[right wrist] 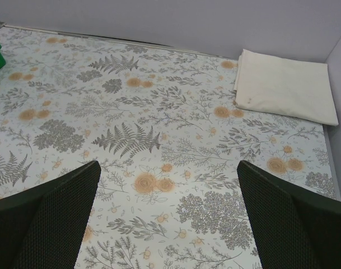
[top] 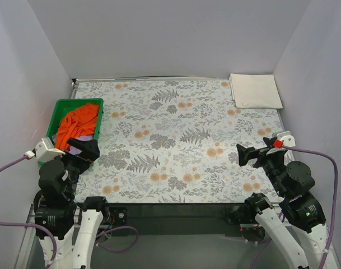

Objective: Fold and stack the t-shirts
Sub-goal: Grab the tshirt from the pile

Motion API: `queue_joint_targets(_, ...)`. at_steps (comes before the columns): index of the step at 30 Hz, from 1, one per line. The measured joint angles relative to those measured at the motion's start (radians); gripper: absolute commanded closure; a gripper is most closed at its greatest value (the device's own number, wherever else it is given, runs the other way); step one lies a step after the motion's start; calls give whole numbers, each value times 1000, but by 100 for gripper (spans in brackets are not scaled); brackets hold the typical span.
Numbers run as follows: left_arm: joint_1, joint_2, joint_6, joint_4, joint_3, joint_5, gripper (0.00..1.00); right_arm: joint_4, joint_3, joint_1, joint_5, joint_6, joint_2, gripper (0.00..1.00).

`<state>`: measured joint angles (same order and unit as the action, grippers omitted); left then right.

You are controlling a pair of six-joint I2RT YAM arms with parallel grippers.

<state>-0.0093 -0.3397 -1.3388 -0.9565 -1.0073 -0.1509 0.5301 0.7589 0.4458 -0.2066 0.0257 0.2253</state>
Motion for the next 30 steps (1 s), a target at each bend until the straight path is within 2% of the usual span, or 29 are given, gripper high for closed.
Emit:
queue_joint_targets(7,0,-93,-7,-16,0,-19,2,7,4,0,-1,1,1,2)
queue_joint_targets(11,0,-225,-9,-6,-3,-19,2,19,4,0,2,1,21,2)
queue_joint_targets(16,0,-524,-5,47,-25,-31,2,25,4,8,44,0,37,2)
queue_joint_targets(22,15,-903,39,131,-142,-134,2,25,2,14,98,-4,44,2)
queue_joint_targets(26,102,-1101,82,195,-268,-187,2,25,2,14,121,-6,100,2)
queue_joint_targets(30,213,-1229,109,267,-331,-210,2,32,4,14,158,-7,203,2)
